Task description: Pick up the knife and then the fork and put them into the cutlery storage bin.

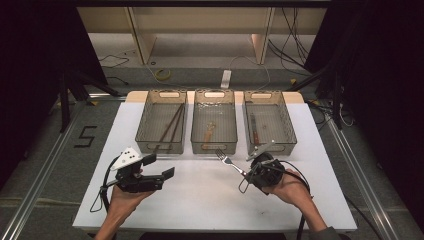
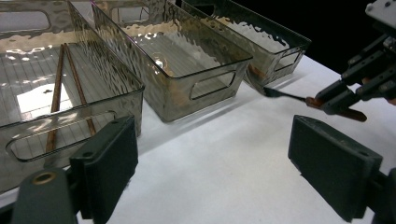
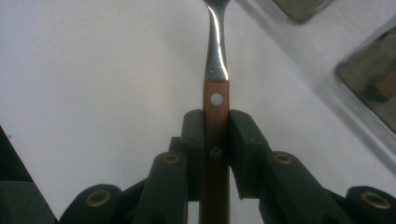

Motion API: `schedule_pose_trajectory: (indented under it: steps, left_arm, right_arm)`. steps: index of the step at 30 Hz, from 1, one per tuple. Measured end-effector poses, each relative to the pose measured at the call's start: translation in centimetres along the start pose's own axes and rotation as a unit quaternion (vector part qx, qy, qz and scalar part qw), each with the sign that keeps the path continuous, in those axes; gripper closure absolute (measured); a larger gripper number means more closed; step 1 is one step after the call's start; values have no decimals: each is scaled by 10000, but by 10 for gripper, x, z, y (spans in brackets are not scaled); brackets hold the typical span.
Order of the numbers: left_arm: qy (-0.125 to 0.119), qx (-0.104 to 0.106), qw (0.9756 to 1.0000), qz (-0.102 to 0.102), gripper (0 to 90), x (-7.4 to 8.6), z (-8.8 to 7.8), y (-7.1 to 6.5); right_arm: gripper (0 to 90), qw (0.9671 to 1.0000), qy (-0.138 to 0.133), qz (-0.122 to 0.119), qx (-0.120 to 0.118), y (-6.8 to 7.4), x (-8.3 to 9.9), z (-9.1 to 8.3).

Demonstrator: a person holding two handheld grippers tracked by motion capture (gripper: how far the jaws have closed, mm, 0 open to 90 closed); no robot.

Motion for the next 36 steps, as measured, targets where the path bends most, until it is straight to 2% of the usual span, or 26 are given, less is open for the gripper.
schedule_pose_trajectory:
  steps: [20, 27, 29, 36]
  left_arm:
    - [-17, 22, 10000, -36, 153, -1, 1, 0]
    - [-16, 42, 10000, -80, 153, -1, 3, -1]
    - [-13, 52, 10000, -44, 154, -1, 1, -1]
    - [-48, 46, 10000, -4, 153, 0, -2, -3]
  right_arm:
    - [773, 9978, -531, 361, 154, -35, -12, -24]
    - [773, 9955, -725, 549, 283, -53, -7, -34]
    - [773, 9936, -807, 691, 371, -63, -4, -39]
    - [773, 9906, -884, 905, 522, -78, -1, -43]
Point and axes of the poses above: each handheld gripper's, and its own axes: z roughly forward along the jaws, x roughly out of its underside, y roughly to its left, the point moved 4 cm from there along z, roughly forward along the jaws, and after that the axes turned 4 degrees about z, right-handed, at the moved point
